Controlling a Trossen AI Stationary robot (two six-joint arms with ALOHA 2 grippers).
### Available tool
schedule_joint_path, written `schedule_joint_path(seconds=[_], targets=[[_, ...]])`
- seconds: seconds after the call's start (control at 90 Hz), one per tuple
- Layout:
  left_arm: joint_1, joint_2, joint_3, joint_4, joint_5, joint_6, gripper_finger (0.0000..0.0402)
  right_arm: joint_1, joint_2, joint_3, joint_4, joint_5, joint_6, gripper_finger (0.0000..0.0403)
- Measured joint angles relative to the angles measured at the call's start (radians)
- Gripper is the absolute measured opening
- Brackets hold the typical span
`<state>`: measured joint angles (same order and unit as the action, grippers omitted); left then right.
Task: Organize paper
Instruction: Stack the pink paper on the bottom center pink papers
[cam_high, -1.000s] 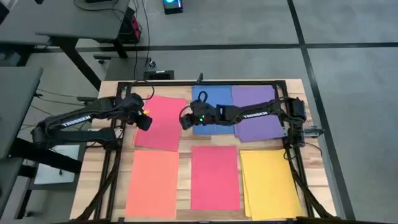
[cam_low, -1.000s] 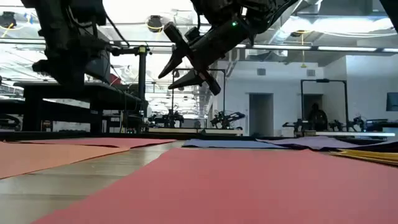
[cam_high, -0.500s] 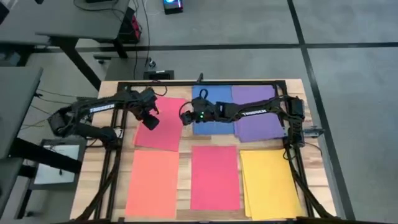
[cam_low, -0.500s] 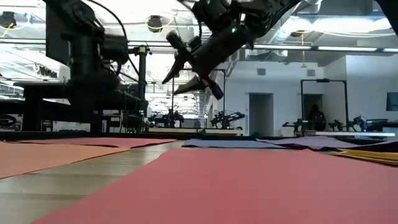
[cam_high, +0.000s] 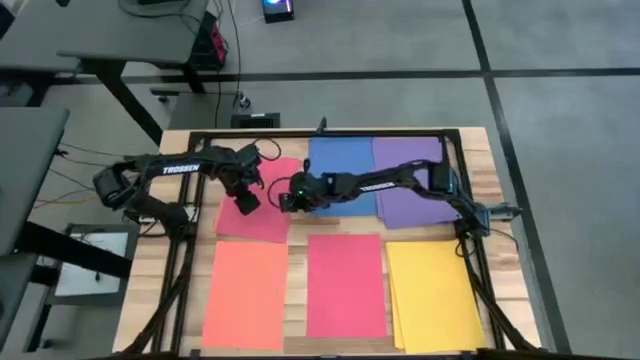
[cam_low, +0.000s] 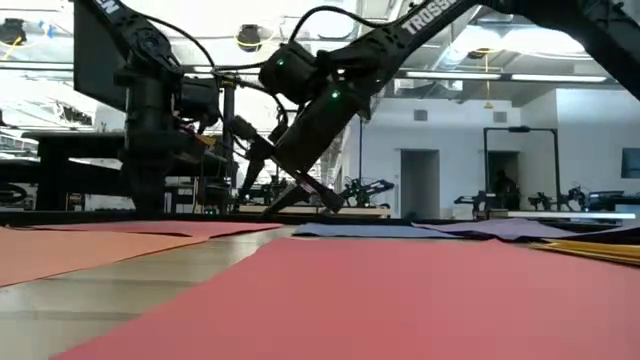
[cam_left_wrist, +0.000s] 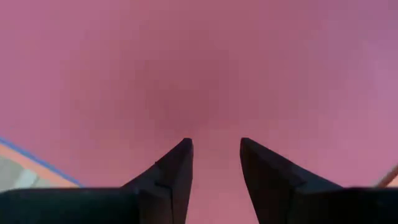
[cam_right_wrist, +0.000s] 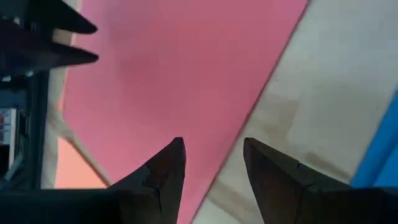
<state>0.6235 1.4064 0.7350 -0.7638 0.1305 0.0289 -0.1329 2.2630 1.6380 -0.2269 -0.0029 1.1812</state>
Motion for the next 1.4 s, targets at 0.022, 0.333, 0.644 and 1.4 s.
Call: schedule_joint_path(seconds=[0.022, 0.333, 0.644, 1.4], targets=[[0.000, 0.000, 0.000, 0.003, 0.000, 0.001, 0.0118, 0.000, 0.007, 0.008, 0.007, 0.000, 0.000, 0.0153], [-0.003, 0.002, 0.000, 0.026, 0.014, -0.007, 0.0118, -0.005, 0.047, 0.028, 0.019, -0.022, 0.045, 0.0152], [-0.003, 0.002, 0.000, 0.031, 0.020, -0.007, 0.0118, -0.009, 0.051, 0.026, 0.096, -0.016, 0.042, 0.0152], [-0.075, 0.003, -0.091, 0.183, 0.101, 0.063, 0.0118, 0.008, 0.047, 0.027, 0.029, -0.006, 0.070, 0.0153]])
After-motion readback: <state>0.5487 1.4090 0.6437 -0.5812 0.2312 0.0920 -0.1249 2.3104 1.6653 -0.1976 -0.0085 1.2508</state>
